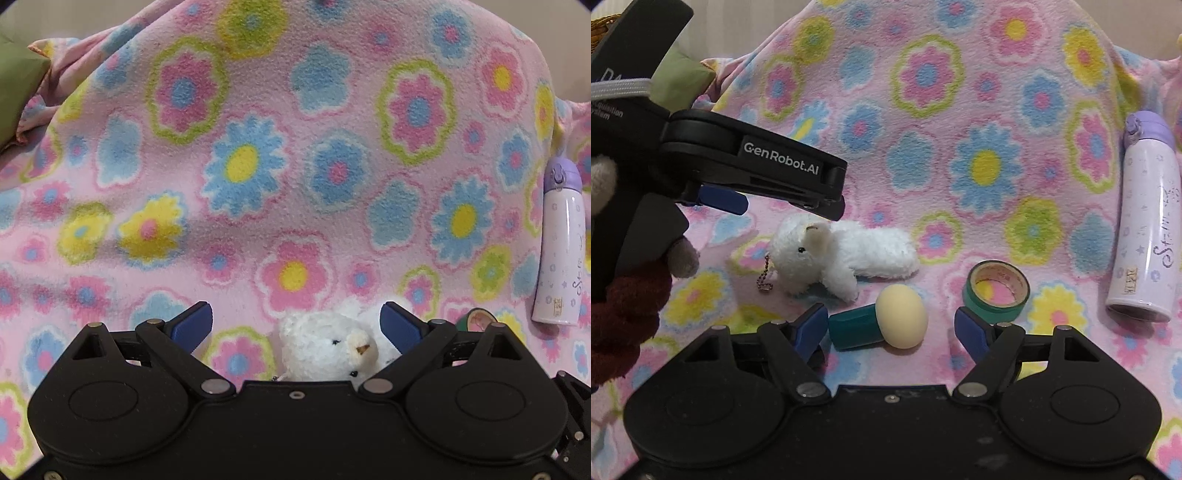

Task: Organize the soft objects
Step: 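Grasp the white plush bear with the left tool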

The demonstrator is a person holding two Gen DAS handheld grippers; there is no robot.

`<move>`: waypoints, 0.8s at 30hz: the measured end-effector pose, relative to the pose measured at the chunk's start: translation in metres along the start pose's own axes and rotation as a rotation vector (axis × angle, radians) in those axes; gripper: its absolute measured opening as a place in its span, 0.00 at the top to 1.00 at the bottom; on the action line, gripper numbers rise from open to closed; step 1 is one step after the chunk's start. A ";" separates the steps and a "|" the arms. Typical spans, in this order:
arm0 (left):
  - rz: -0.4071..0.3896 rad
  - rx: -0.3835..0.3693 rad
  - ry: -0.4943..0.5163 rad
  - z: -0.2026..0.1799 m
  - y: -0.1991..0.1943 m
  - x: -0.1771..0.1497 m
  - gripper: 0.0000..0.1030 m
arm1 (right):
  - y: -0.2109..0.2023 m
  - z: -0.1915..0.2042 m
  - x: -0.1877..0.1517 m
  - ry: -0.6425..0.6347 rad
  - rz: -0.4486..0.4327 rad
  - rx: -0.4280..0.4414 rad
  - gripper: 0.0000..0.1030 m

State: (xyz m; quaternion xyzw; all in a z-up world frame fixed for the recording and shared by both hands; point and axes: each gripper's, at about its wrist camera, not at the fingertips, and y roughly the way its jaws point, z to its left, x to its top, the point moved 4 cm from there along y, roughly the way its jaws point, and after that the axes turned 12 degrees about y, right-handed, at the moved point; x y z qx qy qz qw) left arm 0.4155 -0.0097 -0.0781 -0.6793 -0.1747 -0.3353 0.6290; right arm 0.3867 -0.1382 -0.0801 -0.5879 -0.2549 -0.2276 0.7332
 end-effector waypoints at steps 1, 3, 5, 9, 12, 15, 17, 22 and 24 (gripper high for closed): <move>0.003 -0.003 0.001 -0.001 0.000 0.000 0.08 | 0.001 0.000 0.000 0.001 0.000 0.000 0.25; 0.007 -0.006 0.001 -0.003 0.001 -0.001 0.08 | 0.003 -0.001 0.001 0.001 -0.001 -0.008 0.22; 0.016 -0.012 -0.002 -0.005 0.003 -0.001 0.08 | 0.005 -0.002 0.002 0.004 0.003 -0.003 0.22; 0.032 -0.018 -0.024 -0.005 0.006 -0.002 0.08 | 0.013 -0.005 -0.003 -0.005 0.025 0.000 0.31; 0.042 -0.021 -0.028 -0.006 0.008 -0.004 0.08 | 0.009 -0.007 -0.005 0.010 0.024 0.037 0.45; 0.051 -0.022 -0.025 -0.009 0.010 -0.006 0.08 | 0.002 -0.012 -0.006 0.032 0.009 0.023 0.44; 0.054 -0.025 -0.022 -0.012 0.012 -0.006 0.08 | -0.003 -0.018 -0.008 0.050 0.008 0.020 0.44; 0.077 -0.032 -0.005 -0.023 0.020 -0.006 0.08 | -0.019 -0.032 -0.014 0.080 -0.011 -0.013 0.44; 0.087 -0.032 0.001 -0.028 0.024 -0.006 0.08 | -0.023 -0.037 -0.016 0.091 -0.020 -0.025 0.44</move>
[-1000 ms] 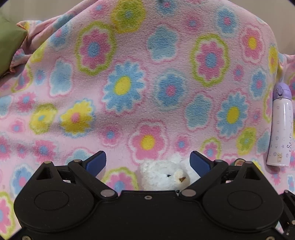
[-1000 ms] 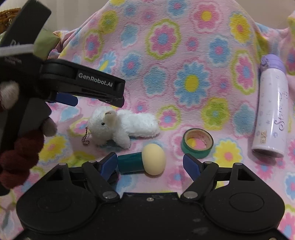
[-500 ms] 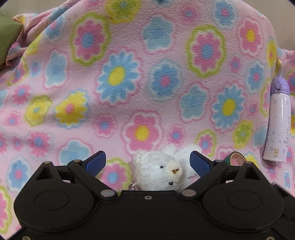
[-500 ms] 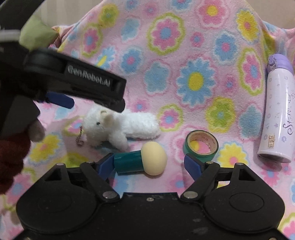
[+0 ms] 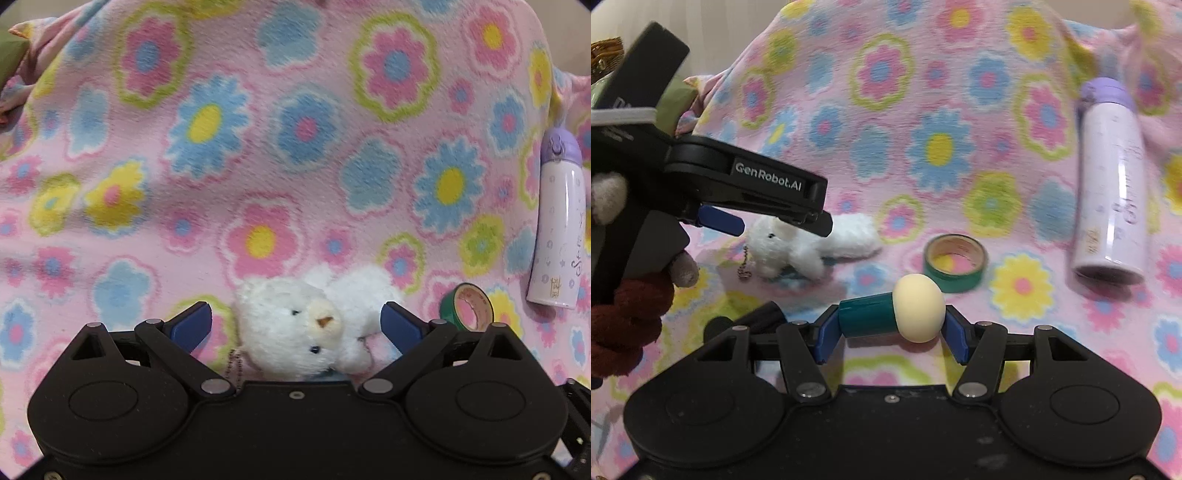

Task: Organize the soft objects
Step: 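Grasp the white plush bear with the left tool, then lift the bear with the left tool while the right tool grasps the teal-cream brush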

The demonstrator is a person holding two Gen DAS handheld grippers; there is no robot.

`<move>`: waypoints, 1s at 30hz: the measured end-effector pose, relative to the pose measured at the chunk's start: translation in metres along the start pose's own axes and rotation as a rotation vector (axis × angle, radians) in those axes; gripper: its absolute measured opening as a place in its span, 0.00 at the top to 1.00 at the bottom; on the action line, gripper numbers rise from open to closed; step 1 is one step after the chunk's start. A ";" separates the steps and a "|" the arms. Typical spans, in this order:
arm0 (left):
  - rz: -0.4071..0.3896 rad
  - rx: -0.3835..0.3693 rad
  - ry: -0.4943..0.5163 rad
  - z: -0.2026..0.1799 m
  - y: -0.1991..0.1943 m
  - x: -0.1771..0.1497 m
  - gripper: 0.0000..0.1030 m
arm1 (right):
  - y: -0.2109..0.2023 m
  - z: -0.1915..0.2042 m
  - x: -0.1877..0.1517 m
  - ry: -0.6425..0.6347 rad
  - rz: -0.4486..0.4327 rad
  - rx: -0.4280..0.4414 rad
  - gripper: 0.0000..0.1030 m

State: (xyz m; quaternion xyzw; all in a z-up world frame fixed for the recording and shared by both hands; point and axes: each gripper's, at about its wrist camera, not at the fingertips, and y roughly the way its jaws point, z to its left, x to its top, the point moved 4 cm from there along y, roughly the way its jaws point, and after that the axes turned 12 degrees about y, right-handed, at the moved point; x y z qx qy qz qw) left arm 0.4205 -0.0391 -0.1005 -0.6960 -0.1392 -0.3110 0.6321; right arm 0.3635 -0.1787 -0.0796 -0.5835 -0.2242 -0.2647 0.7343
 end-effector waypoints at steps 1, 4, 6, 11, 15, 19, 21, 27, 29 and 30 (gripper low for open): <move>0.006 0.001 0.002 -0.002 0.003 0.000 0.08 | -0.003 -0.003 -0.001 0.008 -0.003 -0.002 0.44; 0.019 0.008 -0.004 -0.004 0.011 0.001 0.08 | -0.007 -0.009 -0.003 0.028 -0.011 -0.010 0.44; 0.031 0.009 -0.016 -0.004 0.016 0.002 0.08 | -0.009 -0.012 -0.004 0.041 -0.012 -0.013 0.44; 0.012 -0.050 -0.013 -0.010 0.020 0.004 0.37 | -0.015 -0.017 -0.005 0.066 -0.026 -0.018 0.44; -0.011 -0.044 -0.013 -0.009 0.013 0.005 0.48 | -0.019 -0.016 -0.003 0.068 -0.042 -0.026 0.44; -0.016 -0.063 -0.054 -0.003 -0.002 0.005 0.51 | -0.029 -0.015 0.000 0.065 -0.061 -0.028 0.44; -0.021 -0.053 -0.039 -0.003 -0.005 0.004 0.51 | -0.033 -0.015 0.003 0.065 -0.066 -0.030 0.44; -0.032 -0.047 0.010 -0.007 -0.026 -0.009 0.51 | -0.047 -0.023 0.014 0.148 -0.061 -0.004 0.44; -0.049 -0.043 0.017 -0.009 -0.039 -0.013 0.51 | -0.053 -0.023 0.015 0.149 -0.066 -0.007 0.44; -0.054 -0.039 0.019 -0.007 -0.043 -0.012 0.51 | -0.056 -0.023 0.015 0.148 -0.064 -0.015 0.44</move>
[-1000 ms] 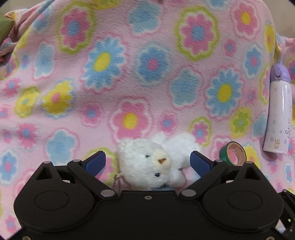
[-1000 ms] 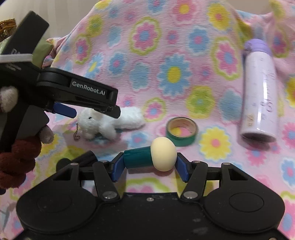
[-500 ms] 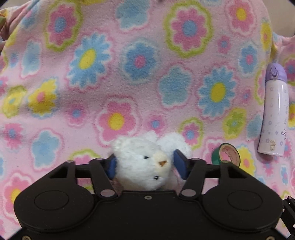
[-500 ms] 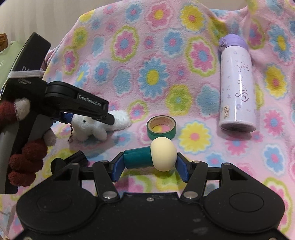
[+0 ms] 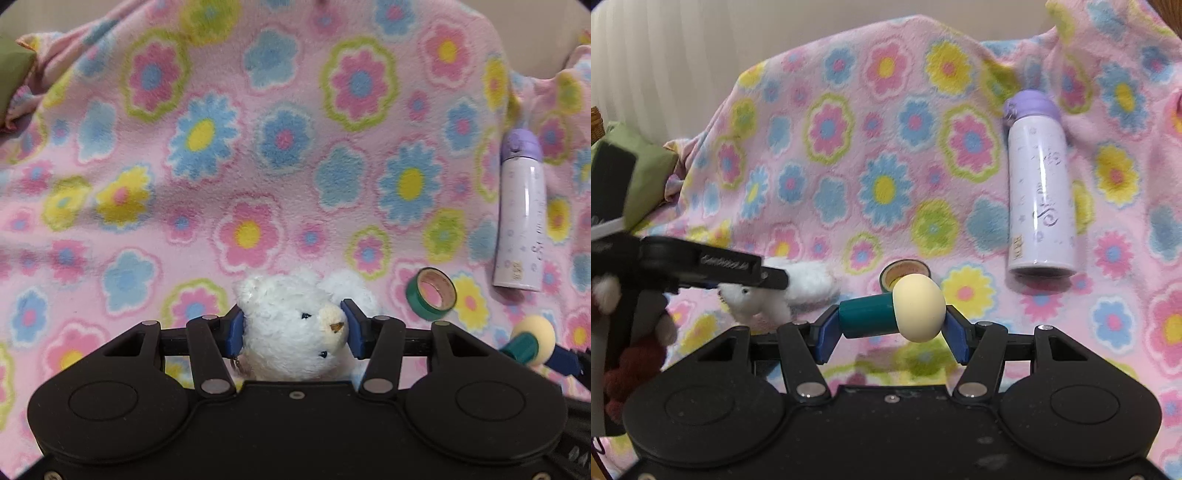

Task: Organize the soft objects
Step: 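Lift the bear with the left tool while the right tool grasps the teal-cream brush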

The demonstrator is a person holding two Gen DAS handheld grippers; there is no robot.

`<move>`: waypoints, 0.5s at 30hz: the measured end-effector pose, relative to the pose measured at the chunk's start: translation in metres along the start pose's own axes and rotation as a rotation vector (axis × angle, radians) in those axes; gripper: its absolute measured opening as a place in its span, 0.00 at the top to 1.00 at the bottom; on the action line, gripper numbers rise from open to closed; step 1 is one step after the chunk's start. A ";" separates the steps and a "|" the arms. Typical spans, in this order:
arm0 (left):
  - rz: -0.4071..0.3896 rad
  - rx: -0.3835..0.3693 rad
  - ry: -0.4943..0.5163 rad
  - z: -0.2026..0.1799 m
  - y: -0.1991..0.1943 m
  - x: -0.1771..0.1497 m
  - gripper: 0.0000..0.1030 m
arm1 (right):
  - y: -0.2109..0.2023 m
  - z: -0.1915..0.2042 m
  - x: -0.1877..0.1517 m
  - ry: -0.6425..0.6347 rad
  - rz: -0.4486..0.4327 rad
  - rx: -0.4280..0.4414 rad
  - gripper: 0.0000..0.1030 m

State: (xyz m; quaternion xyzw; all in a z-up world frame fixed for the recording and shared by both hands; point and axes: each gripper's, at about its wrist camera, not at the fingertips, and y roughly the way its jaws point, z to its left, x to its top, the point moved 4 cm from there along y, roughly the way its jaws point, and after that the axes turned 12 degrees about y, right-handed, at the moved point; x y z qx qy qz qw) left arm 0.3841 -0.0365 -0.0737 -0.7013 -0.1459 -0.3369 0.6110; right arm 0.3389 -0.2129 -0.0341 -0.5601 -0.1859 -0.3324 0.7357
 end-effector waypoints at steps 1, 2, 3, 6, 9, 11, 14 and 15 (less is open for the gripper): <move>-0.004 0.003 -0.001 0.000 -0.006 -0.001 0.51 | -0.002 0.000 0.000 0.002 -0.001 -0.004 0.44; -0.008 0.002 -0.006 0.001 -0.013 -0.003 0.51 | -0.006 0.000 0.000 0.006 -0.003 -0.002 0.44; -0.009 0.000 -0.013 0.002 -0.019 -0.004 0.51 | -0.009 0.000 -0.001 0.012 -0.004 0.002 0.44; -0.012 0.001 -0.032 0.001 -0.039 -0.007 0.51 | -0.020 0.001 -0.005 0.022 -0.004 0.000 0.44; -0.027 0.017 -0.028 -0.002 -0.057 -0.010 0.51 | -0.034 0.002 -0.008 0.023 -0.007 0.002 0.44; -0.034 0.035 -0.020 -0.005 -0.072 -0.013 0.51 | -0.045 0.003 -0.010 0.024 -0.011 0.000 0.44; -0.031 0.055 -0.012 -0.009 -0.090 -0.019 0.51 | -0.062 0.003 -0.011 0.038 -0.021 -0.001 0.44; -0.034 0.057 -0.008 -0.011 -0.096 -0.022 0.51 | -0.068 0.003 -0.012 0.044 -0.024 0.002 0.44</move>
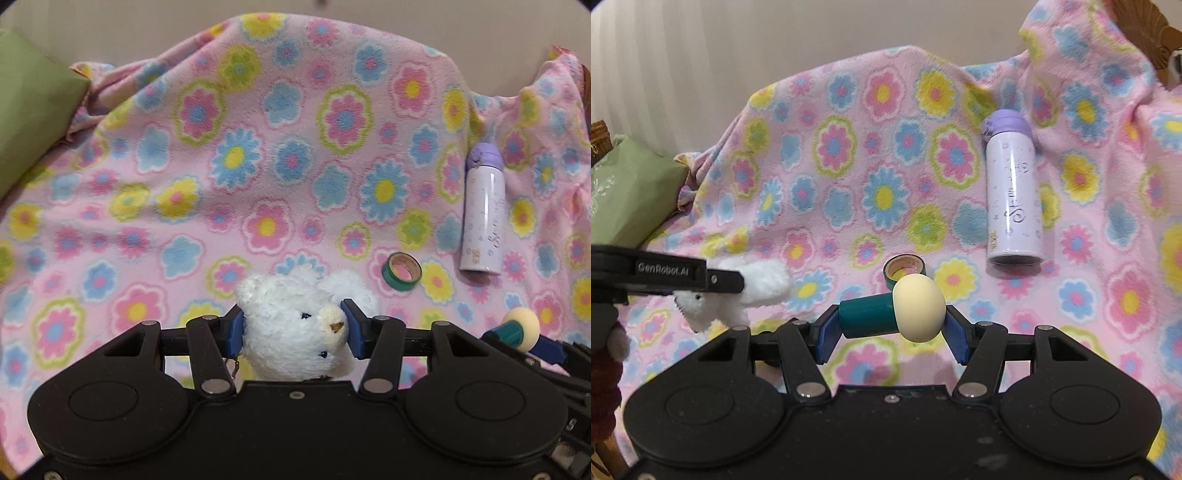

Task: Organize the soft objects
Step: 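Lift the bear with the left tool while the right tool grasps the teal-cream brush, then carry the white bear and teal brush over the woven basket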

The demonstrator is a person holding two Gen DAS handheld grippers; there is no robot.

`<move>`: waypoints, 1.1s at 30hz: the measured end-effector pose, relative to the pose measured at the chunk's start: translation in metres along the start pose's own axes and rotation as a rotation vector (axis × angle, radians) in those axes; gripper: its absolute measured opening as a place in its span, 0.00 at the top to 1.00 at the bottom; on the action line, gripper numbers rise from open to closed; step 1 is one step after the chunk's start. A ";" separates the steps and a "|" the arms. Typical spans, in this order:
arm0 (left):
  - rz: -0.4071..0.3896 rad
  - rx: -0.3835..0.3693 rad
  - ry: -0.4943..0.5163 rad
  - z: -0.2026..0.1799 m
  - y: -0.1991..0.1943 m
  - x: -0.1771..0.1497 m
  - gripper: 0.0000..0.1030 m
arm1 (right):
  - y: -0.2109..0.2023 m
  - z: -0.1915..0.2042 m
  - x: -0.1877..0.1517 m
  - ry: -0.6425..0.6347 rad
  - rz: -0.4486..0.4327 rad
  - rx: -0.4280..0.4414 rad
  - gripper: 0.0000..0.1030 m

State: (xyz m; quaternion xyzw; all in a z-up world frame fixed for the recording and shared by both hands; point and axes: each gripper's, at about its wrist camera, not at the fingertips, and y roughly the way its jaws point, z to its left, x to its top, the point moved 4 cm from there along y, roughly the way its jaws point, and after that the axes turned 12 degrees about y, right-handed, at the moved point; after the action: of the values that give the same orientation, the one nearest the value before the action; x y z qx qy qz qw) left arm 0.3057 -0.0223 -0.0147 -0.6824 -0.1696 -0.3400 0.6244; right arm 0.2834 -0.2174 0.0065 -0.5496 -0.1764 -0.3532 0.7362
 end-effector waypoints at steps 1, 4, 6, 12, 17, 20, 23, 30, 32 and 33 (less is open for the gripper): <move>-0.005 0.000 0.003 -0.002 -0.006 -0.003 0.51 | -0.007 -0.001 -0.001 0.007 -0.004 0.002 0.44; -0.021 -0.008 0.014 -0.009 -0.025 -0.012 0.51 | -0.027 -0.001 -0.003 0.014 -0.020 0.006 0.44; -0.025 -0.034 0.016 -0.014 -0.038 -0.019 0.51 | -0.041 0.000 -0.006 0.015 -0.028 0.006 0.44; -0.037 -0.094 0.013 -0.029 -0.078 -0.047 0.51 | -0.086 0.005 -0.018 0.019 -0.048 0.018 0.44; -0.046 -0.121 0.019 -0.039 -0.110 -0.073 0.51 | -0.119 0.011 -0.034 0.020 -0.049 0.040 0.44; -0.046 -0.137 0.012 -0.043 -0.126 -0.090 0.51 | -0.136 0.014 -0.046 0.024 -0.048 0.054 0.44; -0.044 -0.152 -0.004 -0.048 -0.139 -0.107 0.51 | -0.152 0.016 -0.059 0.030 -0.047 0.060 0.44; -0.032 -0.179 -0.044 -0.057 -0.161 -0.142 0.51 | -0.183 0.015 -0.087 0.057 -0.022 0.076 0.43; -0.028 -0.176 -0.052 -0.058 -0.164 -0.150 0.51 | -0.191 0.014 -0.092 0.064 -0.019 0.077 0.43; -0.027 -0.170 -0.054 -0.059 -0.165 -0.152 0.51 | -0.194 0.014 -0.095 0.066 -0.019 0.076 0.43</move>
State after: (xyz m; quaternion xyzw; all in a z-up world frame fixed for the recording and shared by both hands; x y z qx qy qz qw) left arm 0.0742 -0.0232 0.0032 -0.7396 -0.1660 -0.3432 0.5547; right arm 0.0811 -0.2022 0.0828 -0.5076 -0.1702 -0.3712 0.7587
